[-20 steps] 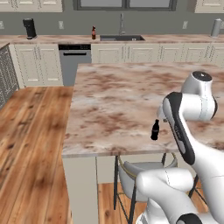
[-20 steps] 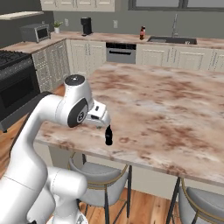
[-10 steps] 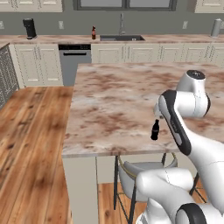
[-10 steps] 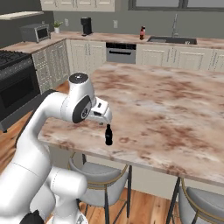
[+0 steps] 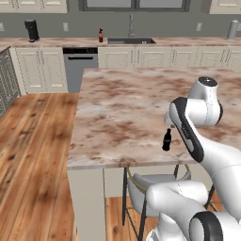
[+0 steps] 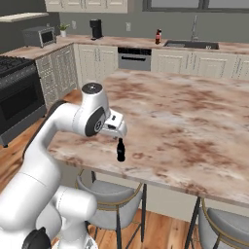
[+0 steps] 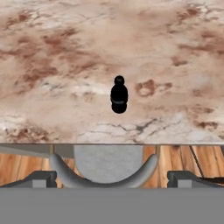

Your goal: Place the large bottle from the dining counter next to the other large bottle outside the sink, and place the small bottle from the dining counter next to the other small bottle inside the sink.

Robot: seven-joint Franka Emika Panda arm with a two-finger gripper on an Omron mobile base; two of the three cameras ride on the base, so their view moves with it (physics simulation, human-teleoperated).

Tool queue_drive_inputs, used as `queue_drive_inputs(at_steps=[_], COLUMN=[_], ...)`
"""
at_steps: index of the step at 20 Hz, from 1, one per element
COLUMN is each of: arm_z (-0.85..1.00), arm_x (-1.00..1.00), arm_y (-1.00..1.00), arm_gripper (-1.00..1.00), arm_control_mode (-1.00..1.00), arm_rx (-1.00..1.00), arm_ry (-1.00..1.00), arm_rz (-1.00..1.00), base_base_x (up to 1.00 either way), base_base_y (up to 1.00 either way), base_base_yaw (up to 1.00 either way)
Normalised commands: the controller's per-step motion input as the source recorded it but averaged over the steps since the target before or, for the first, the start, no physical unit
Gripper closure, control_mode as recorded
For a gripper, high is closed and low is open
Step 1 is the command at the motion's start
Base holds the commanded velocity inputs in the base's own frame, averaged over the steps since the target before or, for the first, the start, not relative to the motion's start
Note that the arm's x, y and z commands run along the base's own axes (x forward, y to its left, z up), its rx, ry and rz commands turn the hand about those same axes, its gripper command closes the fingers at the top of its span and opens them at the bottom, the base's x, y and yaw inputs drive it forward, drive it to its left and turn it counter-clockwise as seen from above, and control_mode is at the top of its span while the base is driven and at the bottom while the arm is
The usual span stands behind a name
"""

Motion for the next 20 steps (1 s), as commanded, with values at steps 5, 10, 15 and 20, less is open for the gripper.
queue_drive_inputs(at_steps=[5,10,15,20], arm_z=[-0.16,-0.14,-0.13,-0.08], arm_x=[0.13,0.08,0.08,0.10], arm_y=[0.00,0.00,-0.02,-0.01], arm_gripper=[-1.00,-1.00,-1.00,-1.00], arm_control_mode=[-1.00,-1.00,-1.00,-1.00], arm_rx=[0.00,0.00,0.00,0.00], arm_ry=[0.00,0.00,0.00,0.00], arm_rz=[0.00,0.00,0.00,0.00], base_base_x=[0.00,0.00,0.00,0.00], base_base_y=[0.00,0.00,0.00,0.00], base_base_yaw=[0.00,0.00,0.00,0.00])
